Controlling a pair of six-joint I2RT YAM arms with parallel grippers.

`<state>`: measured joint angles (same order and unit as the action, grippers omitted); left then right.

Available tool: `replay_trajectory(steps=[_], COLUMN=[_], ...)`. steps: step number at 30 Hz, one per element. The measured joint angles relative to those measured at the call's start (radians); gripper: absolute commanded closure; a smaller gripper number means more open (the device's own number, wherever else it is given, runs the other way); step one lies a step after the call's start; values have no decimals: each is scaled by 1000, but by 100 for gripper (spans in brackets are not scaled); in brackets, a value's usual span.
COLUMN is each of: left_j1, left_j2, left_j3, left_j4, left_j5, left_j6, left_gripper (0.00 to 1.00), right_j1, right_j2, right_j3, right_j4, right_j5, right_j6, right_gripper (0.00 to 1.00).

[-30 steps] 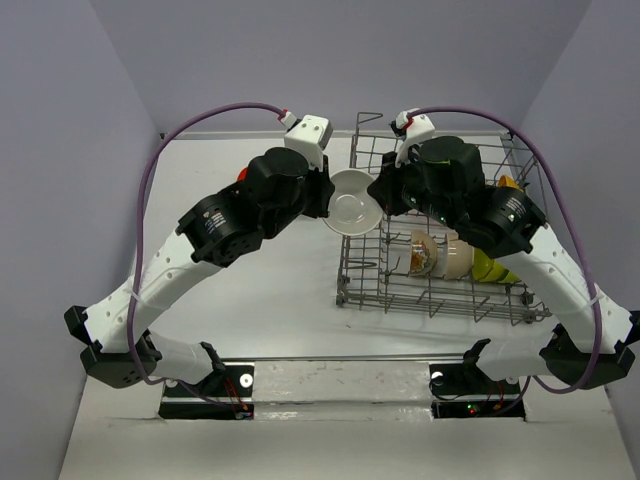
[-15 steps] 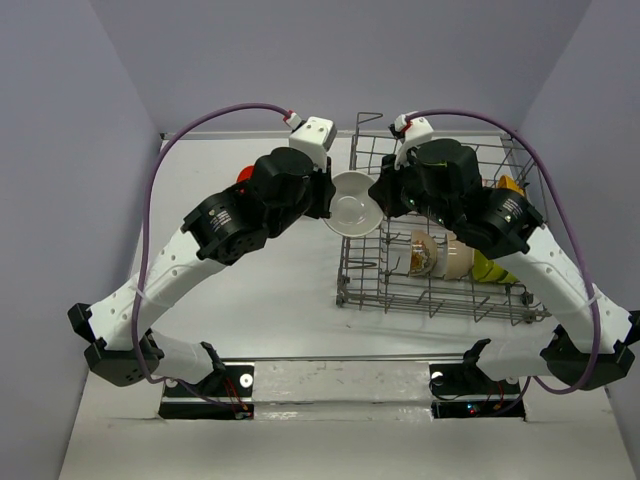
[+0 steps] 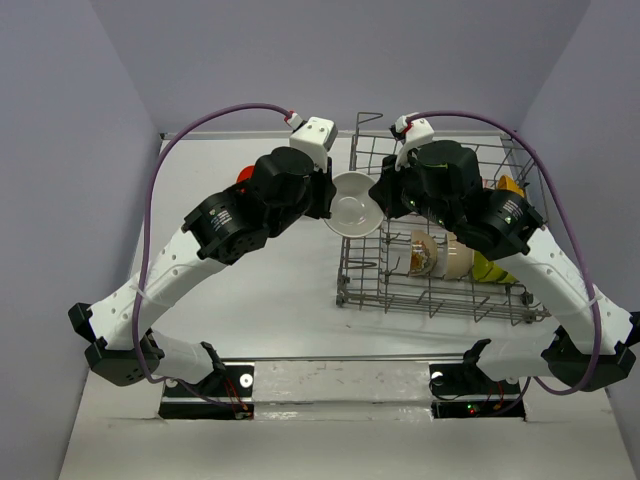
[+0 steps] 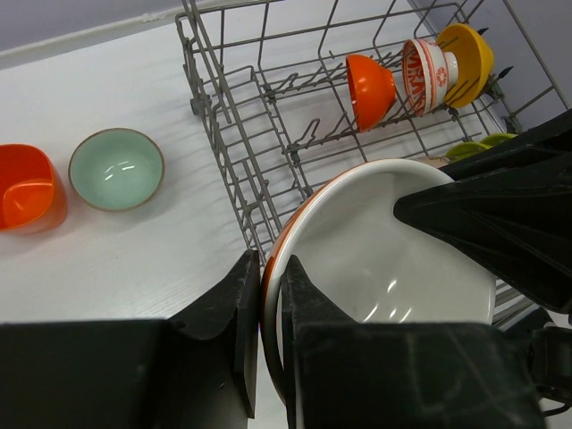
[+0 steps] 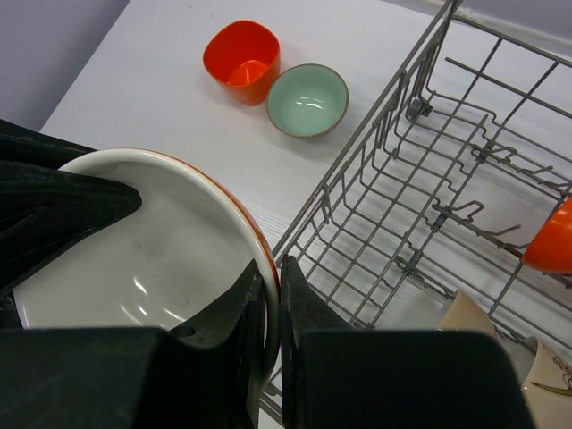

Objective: Load the bowls into the dish rack
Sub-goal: Pass from the right arm to the left

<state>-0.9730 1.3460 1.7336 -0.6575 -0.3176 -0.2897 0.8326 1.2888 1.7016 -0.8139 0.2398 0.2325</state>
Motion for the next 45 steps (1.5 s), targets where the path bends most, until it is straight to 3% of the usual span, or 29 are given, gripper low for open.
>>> replay_trajectory(steps=[14,17,21,29,33,45], left_j1=[0,0,0,0,0,-2], left_j2=[0,0,0,0,0,5], left_j3=[0,0,0,0,-2,-6], left_j4=[4,5,2,5,12,51], left_j5=[11,13,18,47,51,53], left_j6=[0,0,-1,-15,-20,-34], left_gripper=[100,100,100,100,100,100], right_j1=[0,0,0,0,0,2], right_j2=[-7,-8,-14,-32,-32,-64], right_j3=[-2,-4,-12,-16,-16,54], right_j4=[-1,0,3,12,11,-31], right_j5=[0,0,5,42,62,172], right_j6=[0,0,0,-2,-2,-32], right_gripper=[96,91,68,54,37,34])
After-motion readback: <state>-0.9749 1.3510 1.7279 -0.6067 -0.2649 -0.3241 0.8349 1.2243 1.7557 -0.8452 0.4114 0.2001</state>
